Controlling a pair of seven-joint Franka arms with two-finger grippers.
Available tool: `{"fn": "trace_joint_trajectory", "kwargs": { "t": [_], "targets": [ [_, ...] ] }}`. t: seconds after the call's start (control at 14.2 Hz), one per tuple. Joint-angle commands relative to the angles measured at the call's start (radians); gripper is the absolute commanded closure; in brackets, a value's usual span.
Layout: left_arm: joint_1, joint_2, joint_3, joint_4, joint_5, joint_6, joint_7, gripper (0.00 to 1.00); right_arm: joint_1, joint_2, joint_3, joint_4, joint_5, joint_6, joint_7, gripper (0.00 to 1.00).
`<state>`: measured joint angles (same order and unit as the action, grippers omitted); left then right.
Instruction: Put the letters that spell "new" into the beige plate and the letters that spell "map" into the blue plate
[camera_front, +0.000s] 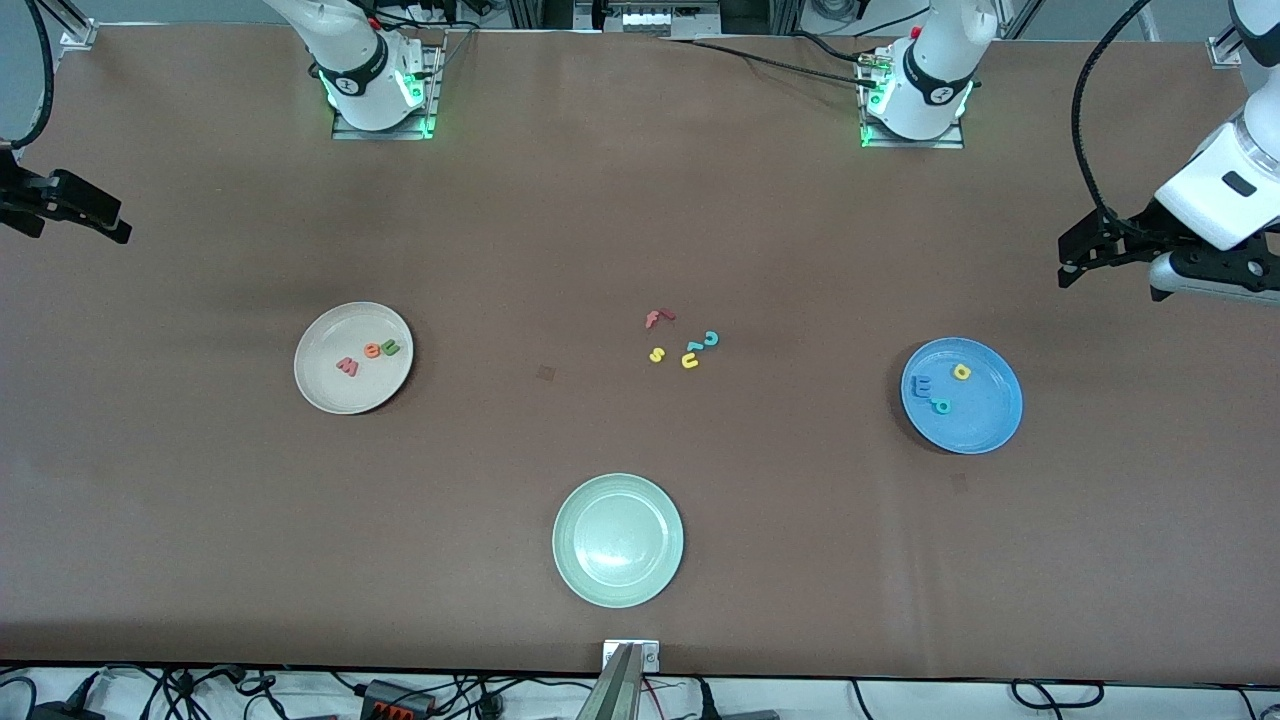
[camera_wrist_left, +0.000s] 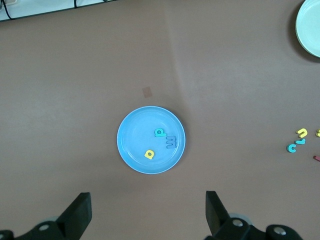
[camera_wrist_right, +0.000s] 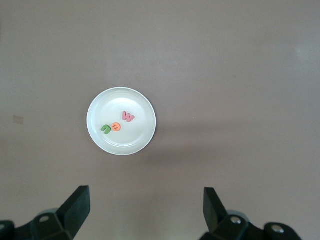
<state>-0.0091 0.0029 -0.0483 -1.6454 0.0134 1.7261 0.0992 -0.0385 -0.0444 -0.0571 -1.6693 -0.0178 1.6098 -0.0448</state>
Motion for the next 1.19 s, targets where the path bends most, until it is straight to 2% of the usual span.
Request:
{"fn": "trace_joint_trajectory", "kwargs": {
  "t": [0.0,1.12],
  "targets": [
    [0.003,-0.003,0.001,0.016,-0.026,-0.025,0.017,0.00,-0.001,-0.023,0.008,-0.023,-0.013,-0.004,-0.010,0.00],
    [0.003,-0.006,-0.002,0.019,-0.023,-0.051,0.016,0.00,-0.009,-0.017,0.003,-0.024,-0.014,0.006,-0.009,0.00]
  ]
}}
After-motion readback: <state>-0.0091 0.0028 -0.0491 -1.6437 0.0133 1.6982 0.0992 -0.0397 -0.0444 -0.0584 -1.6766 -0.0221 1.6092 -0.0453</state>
